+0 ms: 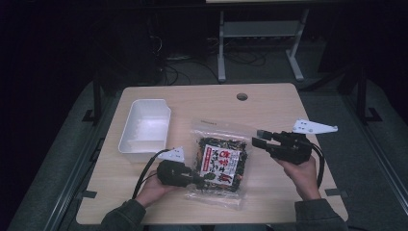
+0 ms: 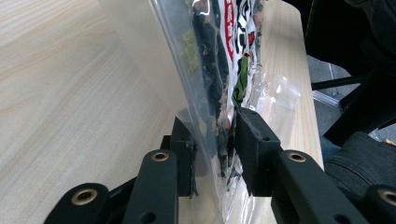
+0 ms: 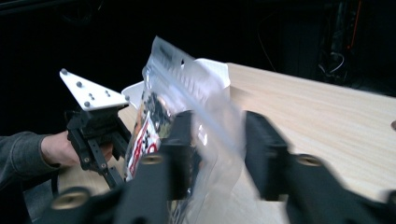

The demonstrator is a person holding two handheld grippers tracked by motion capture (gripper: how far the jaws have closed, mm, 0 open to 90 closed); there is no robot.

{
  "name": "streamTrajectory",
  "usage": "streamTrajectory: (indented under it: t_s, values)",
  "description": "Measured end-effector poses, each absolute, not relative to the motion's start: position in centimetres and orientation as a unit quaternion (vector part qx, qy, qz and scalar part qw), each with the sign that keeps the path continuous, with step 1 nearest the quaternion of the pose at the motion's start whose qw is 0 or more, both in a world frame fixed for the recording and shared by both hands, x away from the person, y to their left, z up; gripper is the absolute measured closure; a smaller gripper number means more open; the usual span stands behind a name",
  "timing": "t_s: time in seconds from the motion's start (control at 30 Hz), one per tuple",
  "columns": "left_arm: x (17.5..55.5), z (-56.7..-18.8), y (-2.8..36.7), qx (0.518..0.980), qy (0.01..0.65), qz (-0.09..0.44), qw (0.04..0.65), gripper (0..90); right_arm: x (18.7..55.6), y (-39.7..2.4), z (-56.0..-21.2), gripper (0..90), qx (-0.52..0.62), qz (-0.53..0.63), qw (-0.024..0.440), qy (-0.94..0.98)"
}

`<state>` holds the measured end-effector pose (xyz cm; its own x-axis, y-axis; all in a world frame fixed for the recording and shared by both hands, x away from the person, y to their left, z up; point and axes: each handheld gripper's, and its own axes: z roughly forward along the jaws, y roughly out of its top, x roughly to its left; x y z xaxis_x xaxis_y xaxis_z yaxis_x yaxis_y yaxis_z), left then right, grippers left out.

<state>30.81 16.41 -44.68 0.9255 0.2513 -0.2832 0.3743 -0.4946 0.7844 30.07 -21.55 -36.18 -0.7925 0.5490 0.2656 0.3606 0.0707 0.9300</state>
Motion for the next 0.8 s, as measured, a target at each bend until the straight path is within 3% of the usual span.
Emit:
streamTrajectory:
  t_s: [0.03, 0.07, 0.17, 0.43, 0.67, 0.8]
  values:
    - [30.8, -44.7, 16.4, 0.862, 0.182, -0.065, 0.469, 69.3, 30.1, -21.5, -36.2, 51.3, 0.313, 0.606, 0.078, 0.728]
    - [30.7, -44.7, 16.4, 0.862, 0.181, -0.063, 0.468, 69.4, 30.2, -21.4, -36.8, 42.0, 0.313, 0.601, 0.063, 0.733]
    - [30.7, -44.6, 16.4, 0.864, 0.178, -0.061, 0.467, 69.4, 30.4, -21.1, -37.9, 36.4, 0.318, 0.594, 0.046, 0.737]
    - [30.5, -44.5, 16.4, 0.865, 0.175, -0.057, 0.466, 69.5, 31.0, -19.3, -40.4, 33.0, 0.314, 0.572, -0.011, 0.758]
    - [30.5, -44.5, 16.5, 0.866, 0.173, -0.056, 0.467, 69.5, 31.1, -17.4, -41.2, 41.0, 0.292, 0.559, -0.032, 0.776]
    - [30.5, -44.4, 16.5, 0.866, 0.169, -0.053, 0.468, 69.3, 30.9, -17.0, -41.7, 56.7, 0.281, 0.570, -0.037, 0.771]
